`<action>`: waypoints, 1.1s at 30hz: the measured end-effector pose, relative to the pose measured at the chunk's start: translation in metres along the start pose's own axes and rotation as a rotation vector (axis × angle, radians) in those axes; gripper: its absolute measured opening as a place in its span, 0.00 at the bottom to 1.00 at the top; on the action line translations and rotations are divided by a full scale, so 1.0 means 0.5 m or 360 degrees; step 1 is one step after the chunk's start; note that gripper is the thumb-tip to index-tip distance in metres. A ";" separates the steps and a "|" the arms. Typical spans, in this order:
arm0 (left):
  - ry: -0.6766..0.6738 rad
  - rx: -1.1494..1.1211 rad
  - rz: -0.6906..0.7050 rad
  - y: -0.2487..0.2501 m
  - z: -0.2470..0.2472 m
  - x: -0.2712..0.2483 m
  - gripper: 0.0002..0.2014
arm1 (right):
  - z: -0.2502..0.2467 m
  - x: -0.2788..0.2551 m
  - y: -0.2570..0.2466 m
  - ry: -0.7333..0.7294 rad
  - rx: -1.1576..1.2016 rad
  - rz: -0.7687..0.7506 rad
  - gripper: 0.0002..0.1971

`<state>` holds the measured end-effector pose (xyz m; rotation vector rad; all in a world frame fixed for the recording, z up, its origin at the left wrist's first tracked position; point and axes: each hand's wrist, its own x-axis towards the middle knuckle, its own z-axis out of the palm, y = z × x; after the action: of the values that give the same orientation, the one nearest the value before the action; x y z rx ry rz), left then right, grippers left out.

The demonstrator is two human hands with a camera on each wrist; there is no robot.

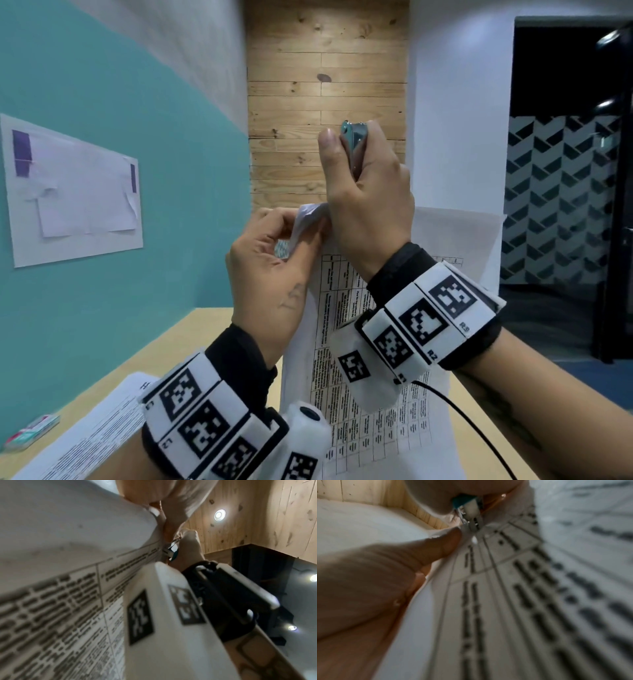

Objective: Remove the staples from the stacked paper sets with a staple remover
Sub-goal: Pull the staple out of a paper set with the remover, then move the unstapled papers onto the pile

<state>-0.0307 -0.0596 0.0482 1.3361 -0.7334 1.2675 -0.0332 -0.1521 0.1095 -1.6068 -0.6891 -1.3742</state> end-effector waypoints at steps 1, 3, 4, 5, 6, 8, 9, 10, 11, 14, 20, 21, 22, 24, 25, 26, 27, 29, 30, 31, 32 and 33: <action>0.0005 0.0011 -0.0005 0.001 0.004 -0.002 0.05 | 0.002 -0.002 0.001 0.0015 0.0031 -0.0003 0.20; 0.0011 0.0050 -0.0006 0.003 0.012 -0.007 0.07 | 0.008 -0.004 0.005 0.0042 0.0119 0.0013 0.21; 0.0010 0.0066 -0.0012 0.003 0.015 -0.009 0.07 | 0.011 -0.003 0.009 0.0054 0.0167 0.0032 0.22; 0.0008 0.0073 -0.0023 0.002 0.017 -0.010 0.08 | 0.014 -0.001 0.013 0.0062 0.0220 0.0049 0.23; 0.0004 0.0074 -0.0037 -0.001 0.018 -0.010 0.08 | 0.017 0.001 0.018 0.0066 0.0267 0.0059 0.23; -0.0003 0.0087 -0.0053 -0.006 0.019 -0.010 0.07 | 0.021 0.002 0.026 0.0064 0.0299 0.0066 0.23; -0.0008 0.0098 -0.0054 -0.007 0.018 -0.009 0.07 | 0.022 0.001 0.028 0.0073 0.0273 0.0070 0.24; -0.0012 0.0100 -0.0057 -0.008 0.019 -0.007 0.06 | 0.021 0.001 0.029 0.0082 0.0234 0.0073 0.24; -0.0017 0.0096 -0.0065 -0.008 0.019 -0.005 0.06 | 0.019 0.002 0.030 0.0087 0.0211 0.0076 0.24; -0.0022 0.0059 -0.0129 -0.014 0.011 0.004 0.06 | -0.013 0.016 0.025 0.0160 0.0488 0.0160 0.17; -0.0095 -0.0030 -0.0214 -0.021 -0.008 0.018 0.05 | -0.152 0.013 0.091 0.0637 0.0735 0.0275 0.10; -0.0094 -0.0051 -0.0222 -0.023 -0.010 0.020 0.05 | -0.171 -0.008 0.113 0.0616 0.0597 0.0259 0.07; -0.0090 -0.0087 -0.0234 -0.024 -0.013 0.021 0.04 | -0.185 -0.034 0.133 0.0553 0.0469 0.0259 0.04; -0.0088 -0.0144 -0.0261 -0.027 -0.015 0.023 0.03 | -0.202 -0.088 0.178 0.0399 0.0379 0.0378 0.10; -0.0085 -0.0154 -0.0268 -0.028 -0.016 0.024 0.03 | -0.206 -0.113 0.197 0.0305 0.0430 0.0515 0.15; -0.0081 -0.0155 -0.0270 -0.029 -0.016 0.025 0.03 | -0.206 -0.135 0.212 0.0209 0.0508 0.0704 0.18; -0.0079 -0.0152 -0.0274 -0.029 -0.016 0.026 0.03 | -0.204 -0.153 0.220 0.0099 0.0604 0.0918 0.17; -0.0075 -0.0131 -0.0281 -0.030 -0.015 0.029 0.03 | -0.197 -0.176 0.233 -0.0088 0.0712 0.1318 0.05; -0.0072 -0.0122 -0.0286 -0.032 -0.015 0.030 0.04 | -0.195 -0.181 0.235 -0.0161 0.0713 0.1441 0.02; -0.0063 -0.0114 -0.0294 -0.034 -0.015 0.032 0.04 | -0.195 -0.185 0.239 -0.0208 0.0693 0.1492 0.05; -0.0050 -0.0113 -0.0303 -0.036 -0.015 0.035 0.05 | -0.194 -0.185 0.242 -0.0220 0.0681 0.1509 0.07; -0.0039 -0.0119 -0.0317 -0.039 -0.015 0.036 0.04 | -0.194 -0.183 0.242 -0.0207 0.0672 0.1493 0.08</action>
<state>-0.0104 -0.0440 0.0586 1.3308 -0.6413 1.0580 0.0030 -0.2803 -0.0113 -1.3831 -0.1973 -0.4076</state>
